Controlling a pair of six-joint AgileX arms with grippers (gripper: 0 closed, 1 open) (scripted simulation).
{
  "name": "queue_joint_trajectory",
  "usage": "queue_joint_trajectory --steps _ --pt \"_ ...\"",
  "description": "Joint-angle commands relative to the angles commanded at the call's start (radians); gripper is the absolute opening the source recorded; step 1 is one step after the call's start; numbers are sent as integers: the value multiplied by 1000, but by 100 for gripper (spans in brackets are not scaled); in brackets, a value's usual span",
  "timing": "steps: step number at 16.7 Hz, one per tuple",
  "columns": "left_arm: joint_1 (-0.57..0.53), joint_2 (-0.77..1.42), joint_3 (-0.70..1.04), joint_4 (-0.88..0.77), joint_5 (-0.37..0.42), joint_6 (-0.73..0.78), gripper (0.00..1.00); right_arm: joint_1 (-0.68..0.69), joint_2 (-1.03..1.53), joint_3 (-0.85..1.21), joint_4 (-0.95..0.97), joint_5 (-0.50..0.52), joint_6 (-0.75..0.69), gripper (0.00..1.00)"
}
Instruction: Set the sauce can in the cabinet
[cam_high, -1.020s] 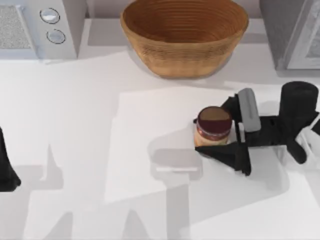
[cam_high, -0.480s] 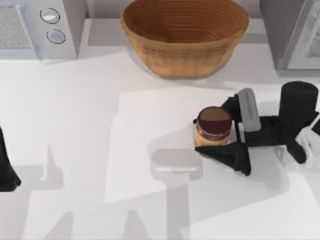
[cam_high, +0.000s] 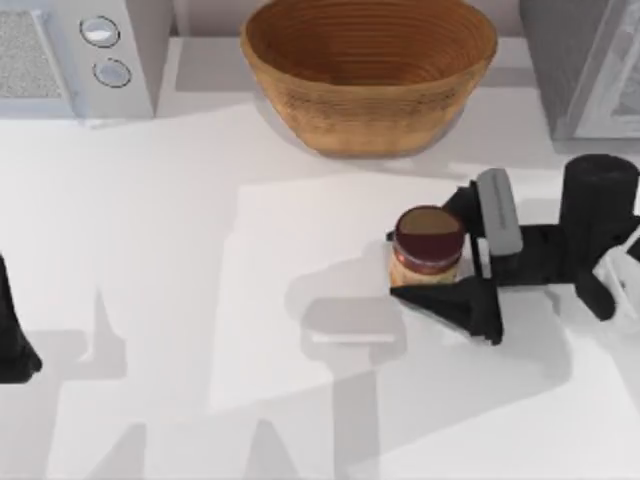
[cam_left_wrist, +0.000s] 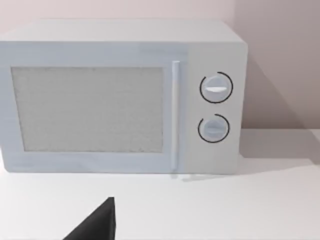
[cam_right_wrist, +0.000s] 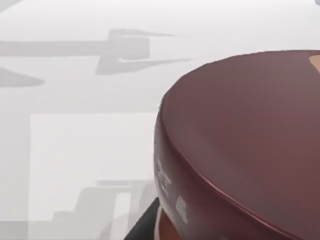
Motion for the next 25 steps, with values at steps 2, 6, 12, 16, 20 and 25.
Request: queue_joint_trajectory --steps 2,6,12,16,20,25 --pt "0 0 0 0 0 0 100 -1 -67 3 -73 1 5 0" --pt "0 0 0 0 0 0 100 -2 -257 19 -286 0 5 0" --pt "0 0 0 0 0 0 100 1 -461 46 -503 -9 5 0" --pt "0 0 0 0 0 0 100 1 -461 44 -503 -10 6 0" --pt "0 0 0 0 0 0 100 -2 -523 14 -521 28 18 0" --pt "0 0 0 0 0 0 100 -34 -823 -133 -608 220 82 0"
